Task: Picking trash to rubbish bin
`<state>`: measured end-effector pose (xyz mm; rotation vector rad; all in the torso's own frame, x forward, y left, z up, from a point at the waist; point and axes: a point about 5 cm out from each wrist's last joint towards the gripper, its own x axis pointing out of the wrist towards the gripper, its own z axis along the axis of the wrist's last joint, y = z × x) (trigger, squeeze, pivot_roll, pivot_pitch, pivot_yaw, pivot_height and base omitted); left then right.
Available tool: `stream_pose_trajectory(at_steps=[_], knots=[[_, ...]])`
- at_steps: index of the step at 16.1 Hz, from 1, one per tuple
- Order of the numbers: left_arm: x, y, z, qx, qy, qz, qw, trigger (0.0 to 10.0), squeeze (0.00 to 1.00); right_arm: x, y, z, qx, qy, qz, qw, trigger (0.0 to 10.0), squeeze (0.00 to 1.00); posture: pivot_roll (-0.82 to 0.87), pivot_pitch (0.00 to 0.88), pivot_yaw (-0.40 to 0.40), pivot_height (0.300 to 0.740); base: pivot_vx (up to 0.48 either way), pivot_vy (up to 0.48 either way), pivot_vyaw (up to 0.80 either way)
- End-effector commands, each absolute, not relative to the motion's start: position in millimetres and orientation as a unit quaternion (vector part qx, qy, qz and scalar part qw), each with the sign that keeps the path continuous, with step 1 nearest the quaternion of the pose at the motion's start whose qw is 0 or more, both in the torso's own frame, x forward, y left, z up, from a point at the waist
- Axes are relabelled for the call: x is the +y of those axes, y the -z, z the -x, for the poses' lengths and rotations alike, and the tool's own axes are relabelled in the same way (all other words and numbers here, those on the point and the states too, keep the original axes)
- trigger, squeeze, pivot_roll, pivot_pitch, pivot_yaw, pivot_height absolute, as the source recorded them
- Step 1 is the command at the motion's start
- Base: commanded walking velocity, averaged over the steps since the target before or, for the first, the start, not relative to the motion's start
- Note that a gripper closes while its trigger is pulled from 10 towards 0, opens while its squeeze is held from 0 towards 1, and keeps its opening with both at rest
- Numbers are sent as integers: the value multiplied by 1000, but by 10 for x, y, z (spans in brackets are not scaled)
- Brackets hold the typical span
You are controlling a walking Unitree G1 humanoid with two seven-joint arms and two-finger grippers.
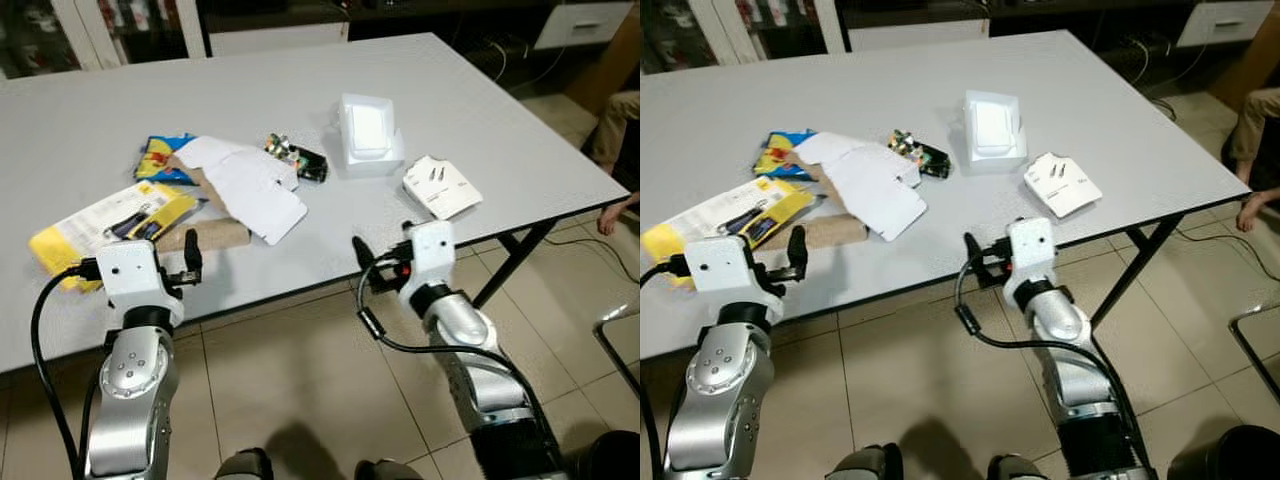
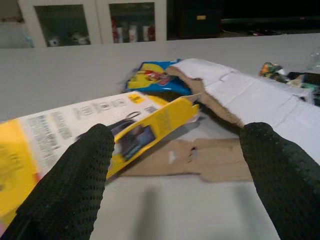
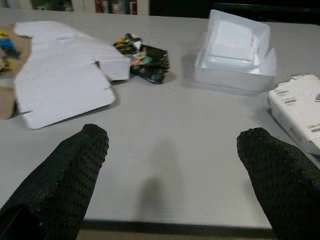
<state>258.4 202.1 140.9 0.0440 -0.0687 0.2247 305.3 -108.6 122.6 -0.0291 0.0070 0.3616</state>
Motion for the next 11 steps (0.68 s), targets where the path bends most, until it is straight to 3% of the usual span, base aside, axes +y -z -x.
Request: stream_pose_trajectory(at_steps=[1,7,11], knots=[[2140,-1357,-2572,-16,-138,-41,989,10000,0,-1115,-1234,-3069,1,-175,16,984,10000,0,-49,147,-21,740,0,0,0],[2534,-1346,-2615,13,-190,-70,979,10000,0,-1126,-1221,-3077,4,-173,15,985,10000,0,-46,144,-19,740,0,0,0],[2583,-1355,-2639,17,-195,-75,978,10000,0,-1114,-1211,-3074,6,-177,15,984,10000,0,-43,145,-22,740,0,0,0]])
